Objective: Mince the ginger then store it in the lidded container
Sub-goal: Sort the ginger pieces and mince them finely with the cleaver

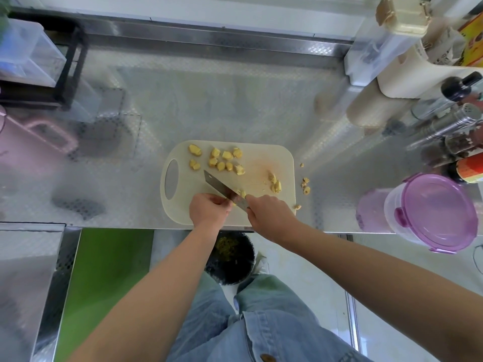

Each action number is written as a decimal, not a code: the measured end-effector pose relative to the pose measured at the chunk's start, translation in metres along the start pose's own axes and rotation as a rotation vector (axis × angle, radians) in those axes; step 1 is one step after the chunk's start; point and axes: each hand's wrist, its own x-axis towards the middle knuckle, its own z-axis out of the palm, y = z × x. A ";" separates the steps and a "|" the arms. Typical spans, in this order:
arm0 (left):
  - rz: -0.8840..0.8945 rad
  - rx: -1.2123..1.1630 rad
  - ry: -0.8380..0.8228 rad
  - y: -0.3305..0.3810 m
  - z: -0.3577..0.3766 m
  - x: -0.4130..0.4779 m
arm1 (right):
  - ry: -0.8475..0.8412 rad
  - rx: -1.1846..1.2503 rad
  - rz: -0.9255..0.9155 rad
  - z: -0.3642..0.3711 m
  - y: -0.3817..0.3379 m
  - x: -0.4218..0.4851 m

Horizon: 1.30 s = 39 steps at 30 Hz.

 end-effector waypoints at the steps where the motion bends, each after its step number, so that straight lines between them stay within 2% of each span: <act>1: -0.004 -0.005 -0.005 0.000 0.000 0.000 | 0.000 -0.004 0.001 0.000 0.000 0.001; 12: 0.002 -0.017 -0.013 0.001 -0.001 -0.002 | -0.001 -0.007 -0.041 0.000 0.003 0.004; 19: -0.034 -0.057 -0.049 0.004 -0.003 -0.001 | 0.002 0.021 -0.005 0.004 -0.004 0.006; 23: 0.000 -0.004 -0.043 0.002 -0.003 -0.003 | 0.016 0.061 0.007 0.005 -0.003 0.005; 27: 0.019 0.022 -0.016 0.003 -0.002 -0.005 | 0.069 0.204 0.061 0.005 0.001 0.007; 39: 0.057 0.090 0.028 0.002 0.001 -0.007 | 0.065 0.164 -0.006 -0.002 -0.001 -0.001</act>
